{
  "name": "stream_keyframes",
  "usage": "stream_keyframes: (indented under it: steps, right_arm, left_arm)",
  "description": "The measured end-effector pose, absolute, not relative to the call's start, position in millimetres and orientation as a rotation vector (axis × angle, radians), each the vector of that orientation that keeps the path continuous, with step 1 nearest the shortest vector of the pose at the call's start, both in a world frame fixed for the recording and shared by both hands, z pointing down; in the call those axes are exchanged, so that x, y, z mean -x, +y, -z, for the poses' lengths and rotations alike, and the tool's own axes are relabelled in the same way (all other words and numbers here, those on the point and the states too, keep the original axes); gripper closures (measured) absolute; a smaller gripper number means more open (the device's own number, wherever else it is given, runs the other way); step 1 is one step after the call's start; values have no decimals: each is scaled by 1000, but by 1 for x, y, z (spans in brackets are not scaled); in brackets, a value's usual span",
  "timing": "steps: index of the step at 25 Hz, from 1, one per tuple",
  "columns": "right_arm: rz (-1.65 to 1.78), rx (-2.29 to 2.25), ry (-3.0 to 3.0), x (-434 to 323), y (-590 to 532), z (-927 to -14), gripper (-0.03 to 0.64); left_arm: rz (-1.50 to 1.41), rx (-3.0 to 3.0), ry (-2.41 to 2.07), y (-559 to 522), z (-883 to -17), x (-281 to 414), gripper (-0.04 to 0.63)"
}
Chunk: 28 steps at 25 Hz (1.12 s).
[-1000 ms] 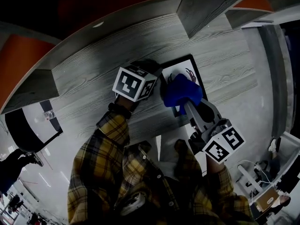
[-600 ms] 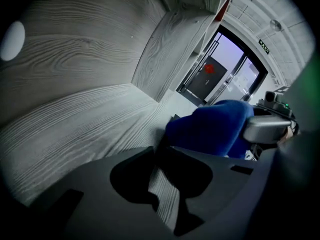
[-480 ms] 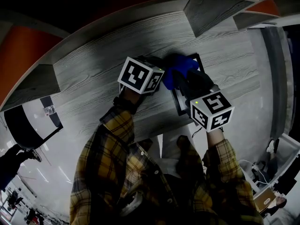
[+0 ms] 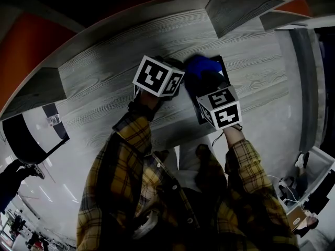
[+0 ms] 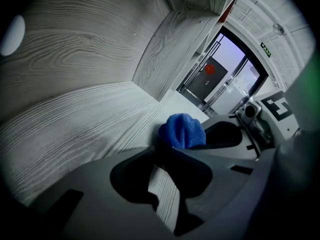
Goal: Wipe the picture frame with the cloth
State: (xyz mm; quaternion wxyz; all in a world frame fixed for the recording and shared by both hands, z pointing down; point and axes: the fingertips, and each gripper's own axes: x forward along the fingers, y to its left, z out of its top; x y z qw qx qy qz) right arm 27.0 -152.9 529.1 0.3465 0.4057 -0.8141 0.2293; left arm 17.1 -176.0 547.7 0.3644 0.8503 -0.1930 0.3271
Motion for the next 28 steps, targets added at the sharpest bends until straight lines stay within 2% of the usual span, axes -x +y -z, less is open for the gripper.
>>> stream_keyframes:
  steps: [28]
  right_arm:
    - [-975,-996,-2010,-70,-18,-523,569]
  left_arm:
    - [-838,-2172,-501,-176,-547,-17,523]
